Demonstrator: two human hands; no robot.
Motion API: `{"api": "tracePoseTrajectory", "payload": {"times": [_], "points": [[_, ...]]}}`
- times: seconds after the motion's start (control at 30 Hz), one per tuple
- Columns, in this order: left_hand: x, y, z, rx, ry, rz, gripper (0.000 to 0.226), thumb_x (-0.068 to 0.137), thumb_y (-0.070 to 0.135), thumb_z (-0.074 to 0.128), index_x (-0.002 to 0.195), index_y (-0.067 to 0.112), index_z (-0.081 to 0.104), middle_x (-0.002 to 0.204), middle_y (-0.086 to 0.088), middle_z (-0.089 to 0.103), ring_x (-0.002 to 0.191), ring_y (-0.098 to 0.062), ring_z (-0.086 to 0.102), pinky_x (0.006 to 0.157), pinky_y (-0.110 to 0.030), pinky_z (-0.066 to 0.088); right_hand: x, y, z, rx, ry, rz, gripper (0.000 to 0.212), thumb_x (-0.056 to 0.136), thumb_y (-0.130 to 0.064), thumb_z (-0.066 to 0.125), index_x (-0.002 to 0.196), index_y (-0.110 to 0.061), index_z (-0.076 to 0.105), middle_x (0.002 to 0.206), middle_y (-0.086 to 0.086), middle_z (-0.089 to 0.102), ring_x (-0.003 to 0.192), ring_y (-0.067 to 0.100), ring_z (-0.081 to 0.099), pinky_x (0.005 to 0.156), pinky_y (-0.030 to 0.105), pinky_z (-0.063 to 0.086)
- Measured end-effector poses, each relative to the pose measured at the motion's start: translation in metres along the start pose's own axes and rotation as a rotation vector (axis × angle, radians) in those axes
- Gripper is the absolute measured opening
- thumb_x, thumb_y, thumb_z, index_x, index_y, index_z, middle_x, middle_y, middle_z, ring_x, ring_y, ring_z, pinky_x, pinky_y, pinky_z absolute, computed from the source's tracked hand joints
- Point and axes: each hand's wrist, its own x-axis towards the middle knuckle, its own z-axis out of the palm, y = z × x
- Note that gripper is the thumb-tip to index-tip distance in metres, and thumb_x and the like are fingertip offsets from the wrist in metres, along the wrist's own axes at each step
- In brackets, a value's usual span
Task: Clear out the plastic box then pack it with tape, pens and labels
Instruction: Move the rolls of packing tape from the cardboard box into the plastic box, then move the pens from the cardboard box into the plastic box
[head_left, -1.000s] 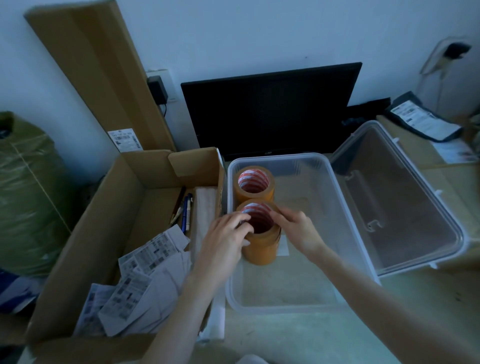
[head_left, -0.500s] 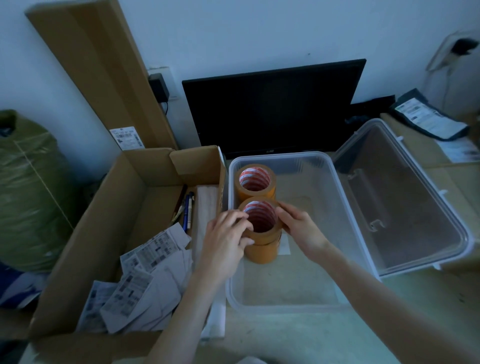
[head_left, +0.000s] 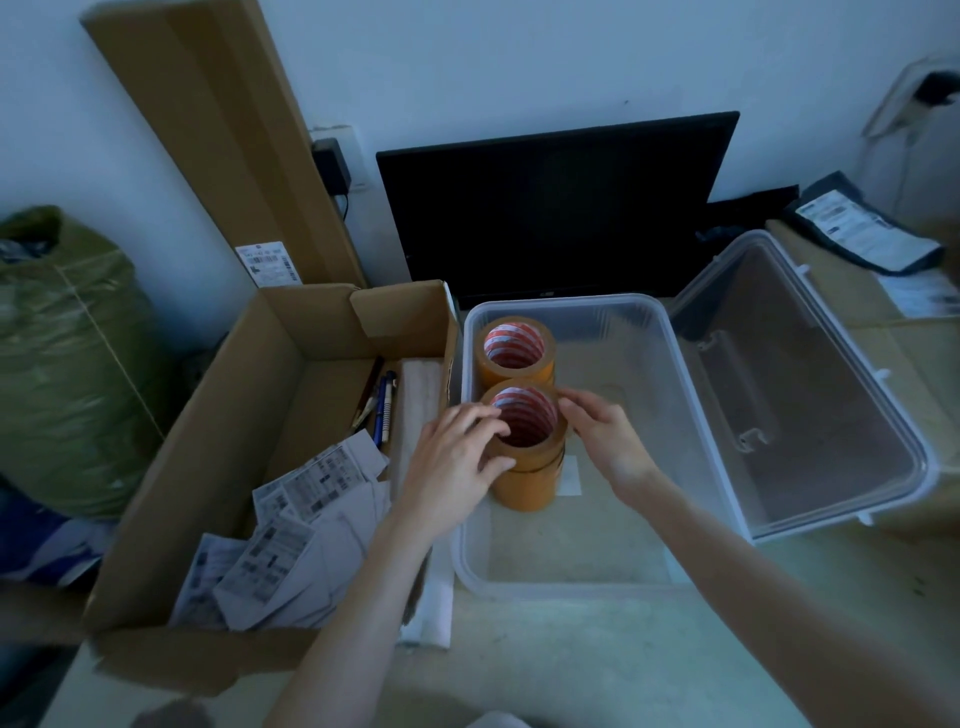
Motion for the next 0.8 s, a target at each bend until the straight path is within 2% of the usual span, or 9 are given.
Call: {"api": "tracePoseTrajectory", "payload": {"times": [0.03,0.1,0.2,0.3,0.4,0.57,0.7,0.8], "points": [[-0.002,0.0,-0.003,-0.052,0.0,-0.002,0.028,0.091,0.033,0.059,0.117,0.021,0.061,0.13,0.01,0.051,0.125,-0.007,0.04,0.103,-0.029,0.03,-0.002,-0.003,-0.003,-0.029,0.026,-0.04,0.025,0.099,-0.015,0.048,0.119,-0.014,0.063,0.099,-0.011,0.066,0.093,-0.003,0.059,0.077,0.005,0.046],[-0.009,0.004,-0.009,-0.21,0.033,-0.05,0.025,0.095,0.026,0.053,0.118,0.02,0.061,0.13,0.011,0.051,0.122,0.0,0.04,0.102,-0.02,0.026,-0.007,-0.009,-0.009,-0.062,0.061,-0.11,0.02,0.097,-0.011,0.05,0.109,-0.014,0.066,0.096,-0.01,0.067,0.091,-0.003,0.059,0.07,0.001,0.043],[-0.024,0.014,-0.015,-0.381,0.178,-0.168,0.022,0.097,0.016,0.049,0.115,0.019,0.062,0.119,0.011,0.058,0.109,0.003,0.05,0.094,-0.009,0.035,-0.019,-0.018,-0.016,-0.054,0.071,-0.181,0.017,0.093,-0.005,0.054,0.098,-0.015,0.068,0.092,-0.007,0.069,0.084,-0.002,0.062,0.073,0.007,0.046],[-0.037,0.023,-0.021,-0.491,0.281,-0.292,0.018,0.097,0.013,0.049,0.106,0.02,0.063,0.105,0.01,0.064,0.097,0.002,0.058,0.083,-0.009,0.044,-0.033,-0.025,-0.016,0.041,0.024,-0.196,0.019,0.091,0.002,0.054,0.091,-0.011,0.067,0.081,0.003,0.072,0.075,0.008,0.066,0.07,0.016,0.051],[-0.053,0.031,-0.027,-0.584,0.317,-0.404,0.018,0.096,0.012,0.05,0.099,0.018,0.066,0.095,0.01,0.067,0.09,0.002,0.06,0.076,-0.008,0.046,-0.046,-0.031,-0.01,0.104,-0.059,-0.183,0.021,0.091,0.006,0.052,0.087,-0.009,0.067,0.068,0.004,0.07,0.062,0.011,0.064,0.063,0.019,0.052],[-0.087,0.014,-0.036,-0.57,0.289,-0.515,0.016,0.096,0.015,0.05,0.097,0.023,0.064,0.087,0.012,0.067,0.083,0.002,0.062,0.077,-0.014,0.048,-0.063,-0.037,0.014,0.055,-0.144,-0.16,0.024,0.089,0.007,0.054,0.081,-0.011,0.067,0.063,0.003,0.067,0.053,0.011,0.057,0.053,0.017,0.043],[-0.093,-0.026,-0.046,-0.566,0.28,-0.592,0.018,0.097,0.012,0.048,0.094,0.024,0.062,0.086,0.008,0.066,0.081,0.001,0.062,0.073,-0.013,0.046,-0.068,-0.041,0.039,0.101,-0.183,-0.138,0.023,0.089,0.01,0.053,0.08,-0.006,0.066,0.058,-0.001,0.065,0.052,0.009,0.056,0.053,0.016,0.045],[-0.087,-0.064,-0.05,-0.554,0.222,-0.622,0.017,0.098,0.01,0.046,0.097,0.016,0.063,0.086,0.004,0.065,0.083,-0.003,0.061,0.073,-0.013,0.047,-0.063,-0.043,0.061,0.12,-0.167,-0.109,0.022,0.089,0.011,0.052,0.082,-0.004,0.066,0.058,-0.001,0.066,0.053,0.007,0.058,0.056,0.015,0.048]]}}
